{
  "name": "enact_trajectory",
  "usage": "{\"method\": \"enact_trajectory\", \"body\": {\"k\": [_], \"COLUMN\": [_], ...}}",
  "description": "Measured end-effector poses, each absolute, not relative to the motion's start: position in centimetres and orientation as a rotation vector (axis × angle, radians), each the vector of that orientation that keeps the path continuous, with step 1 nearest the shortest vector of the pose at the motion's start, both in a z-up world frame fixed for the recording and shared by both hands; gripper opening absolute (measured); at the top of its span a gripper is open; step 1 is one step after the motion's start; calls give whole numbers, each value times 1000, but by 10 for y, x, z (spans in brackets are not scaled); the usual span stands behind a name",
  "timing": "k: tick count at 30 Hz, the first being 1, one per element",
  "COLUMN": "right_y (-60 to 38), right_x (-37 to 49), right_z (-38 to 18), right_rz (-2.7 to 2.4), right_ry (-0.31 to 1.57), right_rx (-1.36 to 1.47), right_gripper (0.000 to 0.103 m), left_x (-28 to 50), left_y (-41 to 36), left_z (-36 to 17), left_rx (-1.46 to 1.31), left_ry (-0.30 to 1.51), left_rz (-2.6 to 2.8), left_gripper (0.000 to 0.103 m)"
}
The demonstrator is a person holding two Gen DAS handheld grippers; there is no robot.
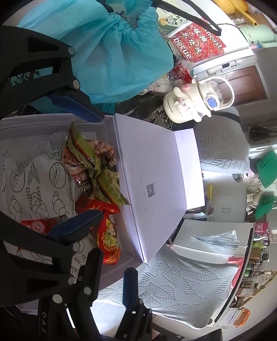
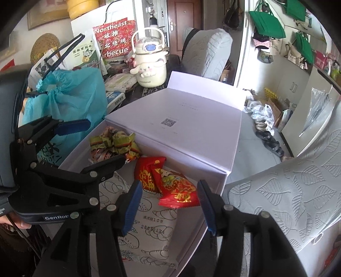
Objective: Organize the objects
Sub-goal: 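Release the red packet into the box with the right tool while the left tool drops the cereal bag, then withdraw both open tools up and away from the box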
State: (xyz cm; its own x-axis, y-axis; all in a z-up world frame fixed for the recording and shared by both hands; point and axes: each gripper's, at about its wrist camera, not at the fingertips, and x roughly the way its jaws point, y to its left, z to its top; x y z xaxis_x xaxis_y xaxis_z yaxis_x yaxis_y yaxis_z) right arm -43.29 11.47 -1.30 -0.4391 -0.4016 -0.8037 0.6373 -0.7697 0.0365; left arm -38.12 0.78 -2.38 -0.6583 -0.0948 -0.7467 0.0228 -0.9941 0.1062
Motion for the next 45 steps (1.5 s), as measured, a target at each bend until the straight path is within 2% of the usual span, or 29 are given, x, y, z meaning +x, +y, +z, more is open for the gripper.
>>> {"method": "enact_trajectory", "body": {"k": [7, 13, 19, 24, 26, 30, 32, 45], "right_y": [123, 124, 132, 141, 143, 150, 152, 170], "right_x": [-433, -416, -401, -392, -389, -383, -383, -333], "right_z": [-17, -11, -2, 1, 1, 3, 3, 21], "right_rz": [-2284, -2348, -2386, -2404, -2404, -2427, -2438, -2453], "right_ry": [267, 297, 271, 250, 260, 226, 225, 235], "right_rx": [1142, 1086, 1029, 1022, 1038, 1075, 1131, 1154], "right_gripper": [60, 65, 76, 83, 89, 90, 98, 98], "left_x": [-378, -368, -358, -352, -350, -342, -337, -279], "left_y": [5, 2, 6, 10, 10, 7, 4, 18], "left_z": [-21, -11, 1, 6, 7, 8, 7, 30], "left_rx": [1264, 1215, 1187, 1211, 1236, 1296, 1341, 1280], "left_ry": [-139, -137, -165, -159, -144, -64, -17, -84], "left_rz": [-2777, -2761, -2768, -2755, -2738, -2715, -2704, -2686], "left_gripper": [83, 84, 93, 93, 93, 93, 93, 93]}}
